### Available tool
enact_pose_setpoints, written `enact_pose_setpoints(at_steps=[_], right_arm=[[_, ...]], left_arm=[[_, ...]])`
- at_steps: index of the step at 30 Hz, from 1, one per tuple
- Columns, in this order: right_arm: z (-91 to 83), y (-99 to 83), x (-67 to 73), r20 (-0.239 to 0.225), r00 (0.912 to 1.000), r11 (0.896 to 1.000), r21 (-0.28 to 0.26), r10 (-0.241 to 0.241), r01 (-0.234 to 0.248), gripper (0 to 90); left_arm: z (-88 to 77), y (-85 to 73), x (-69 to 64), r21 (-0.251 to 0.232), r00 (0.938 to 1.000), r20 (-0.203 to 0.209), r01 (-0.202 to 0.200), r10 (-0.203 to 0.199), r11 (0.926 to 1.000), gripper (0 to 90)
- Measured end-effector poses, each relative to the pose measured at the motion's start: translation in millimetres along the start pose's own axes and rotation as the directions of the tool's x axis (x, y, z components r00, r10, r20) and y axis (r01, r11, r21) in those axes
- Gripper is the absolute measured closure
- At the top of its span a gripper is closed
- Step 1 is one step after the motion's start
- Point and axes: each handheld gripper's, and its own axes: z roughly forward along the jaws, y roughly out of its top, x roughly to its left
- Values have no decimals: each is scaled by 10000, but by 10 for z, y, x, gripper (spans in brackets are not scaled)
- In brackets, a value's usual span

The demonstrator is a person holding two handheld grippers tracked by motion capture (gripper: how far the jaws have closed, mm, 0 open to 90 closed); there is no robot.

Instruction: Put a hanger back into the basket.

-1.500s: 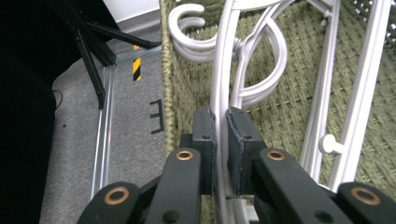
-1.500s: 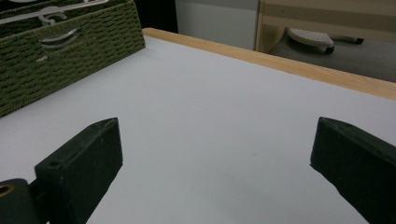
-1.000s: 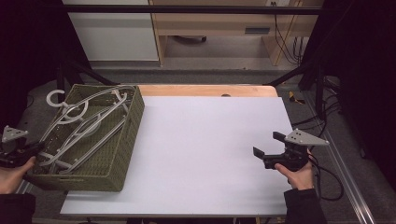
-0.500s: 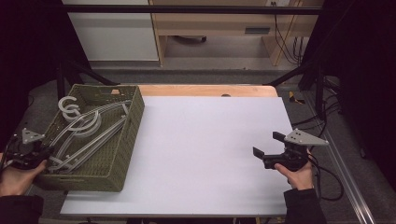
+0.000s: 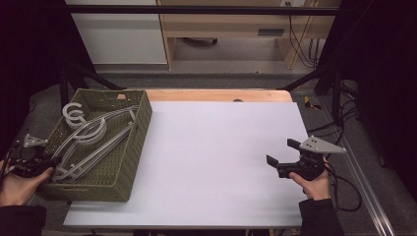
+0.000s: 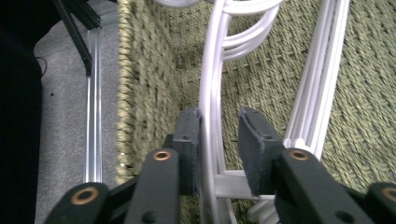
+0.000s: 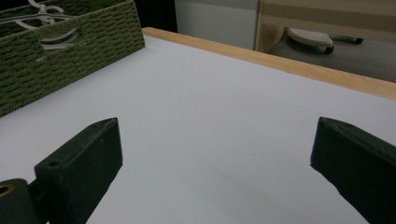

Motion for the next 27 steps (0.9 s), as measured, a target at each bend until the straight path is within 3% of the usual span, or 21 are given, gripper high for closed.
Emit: enact_pose_setpoints(at_steps=[4,7,8,9,10,11,12,13,14,15,20,24,25,26,27], right_arm=[[-4,1,-2,-7,10000,10000,-9,12,-12,23],[-3,0,-1,-14,10000,10000,-15,15,-15,23],[-2,0,0,-15,10000,10000,-19,18,-18,23],[-2,0,0,-15,10000,10000,-19,18,-18,23],[-2,0,0,-25,10000,10000,-23,19,-19,23],[-1,0,1,-25,10000,10000,-36,22,-22,22],[-1,0,1,-25,10000,10000,-36,22,-22,22],[-2,0,1,-32,10000,10000,-35,26,-26,22],[-2,0,1,-32,10000,10000,-35,26,-26,22],[-4,0,1,-34,10000,10000,-41,26,-26,22],[-10,3,4,-18,9999,9998,-157,102,-102,21],[-23,4,-1,-14,10000,9996,-263,90,-90,21],[-31,5,-2,-44,9999,9995,-291,120,-122,20],[-31,5,-2,-44,9999,9995,-291,120,-122,20],[-32,5,-2,-48,9999,9994,-313,126,-128,20]], left_arm=[[-79,29,-1,-674,9995,-171,236,-248,9974,650],[-164,65,-56,-1428,9990,135,448,-433,9887,602],[-214,95,-117,-1860,9990,278,406,-361,9817,588],[-214,95,-117,-1860,9990,278,406,-361,9817,567],[-230,112,-153,-2092,9986,377,434,-363,9769,567],[-258,144,-222,-2465,9971,703,470,-305,9680,520],[-258,144,-222,-2465,9971,703,470,-305,9680,499],[-276,176,-304,-2835,9942,1038,569,-283,9573,475],[-276,176,-304,-2835,9942,1038,569,-283,9573,457],[-288,193,-346,-3004,9924,1207,612,-257,9518,457],[-347,265,-555,-3880,9773,2120,810,34,9181,372],[-375,309,-747,-4526,9540,2970,1022,417,8858,312],[-375,341,-859,-4719,9422,3279,1002,688,8760,278],[-375,341,-859,-4719,9422,3279,1002,688,8760,266],[-373,358,-918,-4771,9361,3419,975,823,8734,266]])
